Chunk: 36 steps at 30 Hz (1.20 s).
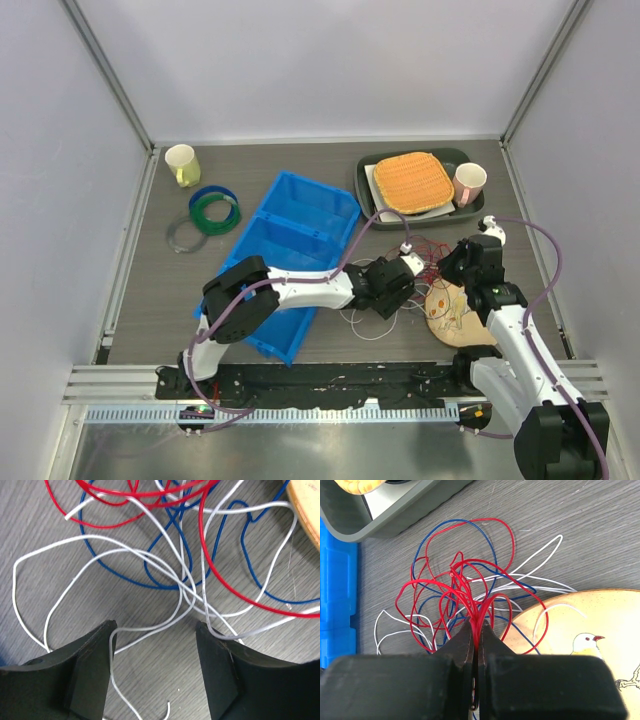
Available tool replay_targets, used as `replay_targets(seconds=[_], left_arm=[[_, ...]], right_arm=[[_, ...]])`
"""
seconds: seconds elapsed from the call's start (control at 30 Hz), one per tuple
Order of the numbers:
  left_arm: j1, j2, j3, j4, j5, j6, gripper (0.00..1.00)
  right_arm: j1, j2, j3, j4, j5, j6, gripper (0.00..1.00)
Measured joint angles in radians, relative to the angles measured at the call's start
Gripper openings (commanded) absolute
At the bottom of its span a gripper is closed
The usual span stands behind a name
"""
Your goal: Untangle the cables
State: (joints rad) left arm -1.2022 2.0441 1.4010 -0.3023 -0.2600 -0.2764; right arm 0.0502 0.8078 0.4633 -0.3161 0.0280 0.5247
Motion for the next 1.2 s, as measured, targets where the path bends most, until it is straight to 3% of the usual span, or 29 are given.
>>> replay_targets(seconds=[0.17, 0.27, 0.4, 0.5, 0.7, 0.87, 1.0, 1.2], left_arm=[[0.000, 0.019, 0.020, 0.019, 0.012, 0.017, 0.57], [0.000, 0.027, 0.024, 0.034, 0.026, 0.025, 0.43], [0.000, 0.042, 0.036, 0.049, 0.030, 0.024, 0.13], [-0.002, 0.046, 0.037, 0.059, 0.025, 0.021, 0.00], [-0.006, 0.043, 0.031, 0.059, -0.013, -0.017, 0.00], [-0.006, -0.043, -0.066, 0.010, -0.109, -0.085, 0.00], [-0.006, -0.240, -0.187, -0.074, -0.204, -0.147, 0.00], [-0.005, -0.592, -0.218, -0.161, -0.364, -0.240, 0.00]], right_arm=[[0.000, 0.000, 0.000, 0.000, 0.000, 0.000, 0.01], [0.000, 0.000, 0.000, 0.000, -0.001, 0.000, 0.01], [0.000, 0.000, 0.000, 0.000, -0.003, 0.000, 0.01], [0.000, -0.001, 0.000, -0.002, -0.003, 0.000, 0.01], [0.000, -0.005, 0.000, -0.008, 0.005, 0.001, 0.01], [0.000, -0.004, 0.000, -0.024, 0.068, 0.011, 0.01], [0.000, 0.011, 0.008, -0.060, 0.163, 0.032, 0.01], [0.000, 0.056, 0.016, -0.087, 0.272, 0.057, 0.01]])
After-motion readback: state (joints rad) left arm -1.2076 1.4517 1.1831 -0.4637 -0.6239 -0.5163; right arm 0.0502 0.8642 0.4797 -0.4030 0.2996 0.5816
